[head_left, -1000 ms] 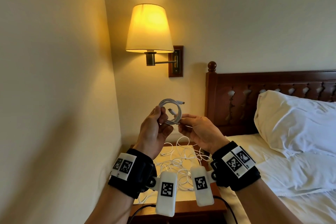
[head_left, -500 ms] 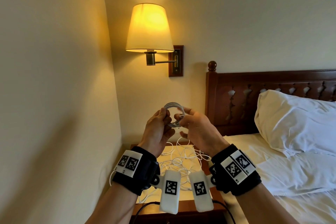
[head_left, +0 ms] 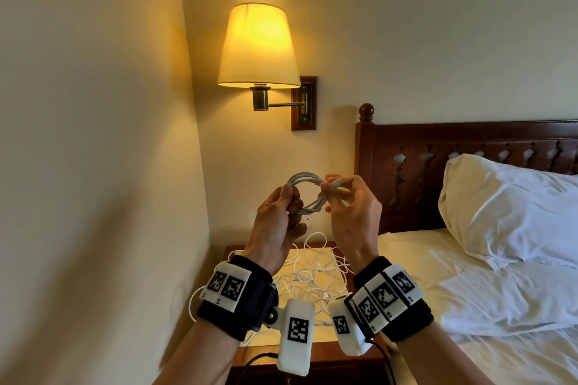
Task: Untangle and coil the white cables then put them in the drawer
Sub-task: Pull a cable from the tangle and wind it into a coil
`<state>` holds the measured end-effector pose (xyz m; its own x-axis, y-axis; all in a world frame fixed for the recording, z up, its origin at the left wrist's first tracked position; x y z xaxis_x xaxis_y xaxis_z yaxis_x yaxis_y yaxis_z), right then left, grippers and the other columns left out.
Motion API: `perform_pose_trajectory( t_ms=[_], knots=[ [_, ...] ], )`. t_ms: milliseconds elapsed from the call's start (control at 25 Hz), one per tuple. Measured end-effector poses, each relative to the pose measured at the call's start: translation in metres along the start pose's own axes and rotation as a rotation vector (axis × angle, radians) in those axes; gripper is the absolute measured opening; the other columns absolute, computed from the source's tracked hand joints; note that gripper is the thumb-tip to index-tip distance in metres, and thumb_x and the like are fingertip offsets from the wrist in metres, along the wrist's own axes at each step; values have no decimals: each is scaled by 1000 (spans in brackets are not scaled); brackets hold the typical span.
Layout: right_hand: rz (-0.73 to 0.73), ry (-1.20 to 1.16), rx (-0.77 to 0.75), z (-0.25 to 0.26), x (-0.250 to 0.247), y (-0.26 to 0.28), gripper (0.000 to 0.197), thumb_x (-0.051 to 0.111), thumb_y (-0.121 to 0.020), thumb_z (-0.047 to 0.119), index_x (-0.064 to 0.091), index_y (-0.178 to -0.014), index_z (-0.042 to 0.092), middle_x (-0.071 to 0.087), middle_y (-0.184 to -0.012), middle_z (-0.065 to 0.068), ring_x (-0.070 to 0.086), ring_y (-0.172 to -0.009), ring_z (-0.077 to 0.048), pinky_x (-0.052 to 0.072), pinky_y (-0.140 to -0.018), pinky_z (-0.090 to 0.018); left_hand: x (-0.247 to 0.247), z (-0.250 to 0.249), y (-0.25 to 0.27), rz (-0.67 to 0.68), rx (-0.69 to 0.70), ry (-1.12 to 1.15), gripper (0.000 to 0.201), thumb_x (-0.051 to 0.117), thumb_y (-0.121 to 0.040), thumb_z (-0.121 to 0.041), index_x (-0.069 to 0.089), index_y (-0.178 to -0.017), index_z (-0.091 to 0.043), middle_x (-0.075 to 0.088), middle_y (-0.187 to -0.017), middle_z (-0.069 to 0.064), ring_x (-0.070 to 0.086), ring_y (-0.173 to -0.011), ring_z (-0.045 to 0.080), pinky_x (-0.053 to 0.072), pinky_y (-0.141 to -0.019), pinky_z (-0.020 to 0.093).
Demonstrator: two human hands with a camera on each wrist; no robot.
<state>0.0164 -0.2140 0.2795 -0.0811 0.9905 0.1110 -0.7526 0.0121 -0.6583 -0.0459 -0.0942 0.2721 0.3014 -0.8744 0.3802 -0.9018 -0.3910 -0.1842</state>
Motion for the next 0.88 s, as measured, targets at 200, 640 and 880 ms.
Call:
perform_pose_trajectory(
  t_ms=[200,640,880],
  knots=[
    [197,-81,215,-16,-4,-9,4,62,-93,15,58,-94,16,68,-115,3,67,-104,-12,58,-83,-37,-7,-2,-2,57,6,39,30,41,-102,-29,56,-80,-15,34,-59,-4,30,-54,11,29,-51,25],
    [143,-59,238,-49,-27,26,13,71,-85,11,65,-95,5,75,-86,-9,74,-77,-21,61,-72,-39,-29,44,2,-94,48,-228,19,66,-89,-21,71,-101,-7,72,-85,11,63,-64,18,49,-50,27],
    [201,-63,424,-86,-64,69,52,80,-75,25,55,-119,13,65,-113,3,69,-96,-15,60,-74,-32,-29,108,0,-174,-35,-252,9,70,-86,-11,75,-87,-4,73,-70,9,69,-61,18,60,-63,29]
  ],
)
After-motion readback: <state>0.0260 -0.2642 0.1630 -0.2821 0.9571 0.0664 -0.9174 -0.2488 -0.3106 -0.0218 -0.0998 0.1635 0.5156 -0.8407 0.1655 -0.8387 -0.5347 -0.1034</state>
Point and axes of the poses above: each hand's wrist, its own y-axis away from the middle knuckle, its own x-axis out of the palm, z = x × y, the point moved 4 cm from there along -y, towards the middle knuckle
